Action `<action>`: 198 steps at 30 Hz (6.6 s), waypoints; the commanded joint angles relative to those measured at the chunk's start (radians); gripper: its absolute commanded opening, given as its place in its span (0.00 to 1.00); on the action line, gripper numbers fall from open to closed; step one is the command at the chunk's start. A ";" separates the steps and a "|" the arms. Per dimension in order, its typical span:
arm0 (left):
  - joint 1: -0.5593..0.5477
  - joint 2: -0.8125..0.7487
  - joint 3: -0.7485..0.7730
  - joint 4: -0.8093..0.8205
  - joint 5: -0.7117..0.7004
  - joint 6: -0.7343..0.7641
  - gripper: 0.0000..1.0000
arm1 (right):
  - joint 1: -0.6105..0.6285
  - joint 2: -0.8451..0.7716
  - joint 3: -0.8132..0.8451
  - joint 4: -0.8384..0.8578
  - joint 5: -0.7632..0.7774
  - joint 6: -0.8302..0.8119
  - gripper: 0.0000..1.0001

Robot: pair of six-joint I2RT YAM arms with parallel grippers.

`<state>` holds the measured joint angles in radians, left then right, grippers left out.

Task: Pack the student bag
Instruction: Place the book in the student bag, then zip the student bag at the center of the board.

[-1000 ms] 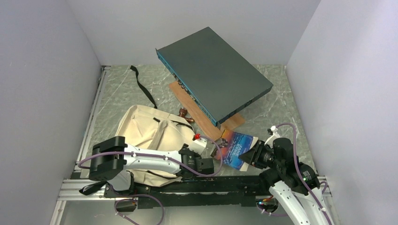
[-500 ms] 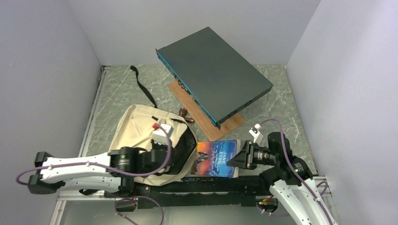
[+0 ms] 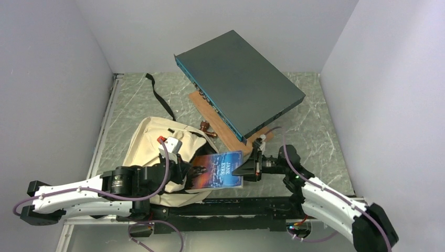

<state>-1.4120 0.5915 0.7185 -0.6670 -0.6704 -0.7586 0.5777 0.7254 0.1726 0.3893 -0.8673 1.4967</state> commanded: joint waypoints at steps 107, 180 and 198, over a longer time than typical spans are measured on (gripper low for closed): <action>0.002 0.022 -0.281 0.204 0.293 -0.172 0.00 | 0.165 0.736 -0.024 0.853 0.446 -0.273 0.23; 0.877 0.590 -0.258 1.100 0.826 0.137 0.77 | 0.154 1.128 0.326 0.831 0.523 -0.214 0.45; 0.873 0.618 -0.233 1.010 0.890 0.086 0.73 | 0.131 1.193 0.426 0.739 0.533 -0.261 0.48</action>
<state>-0.5442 1.2236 0.4519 0.4179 0.1940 -0.6765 0.7139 1.8931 0.5671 1.0927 -0.3340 1.2495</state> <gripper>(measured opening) 0.724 0.479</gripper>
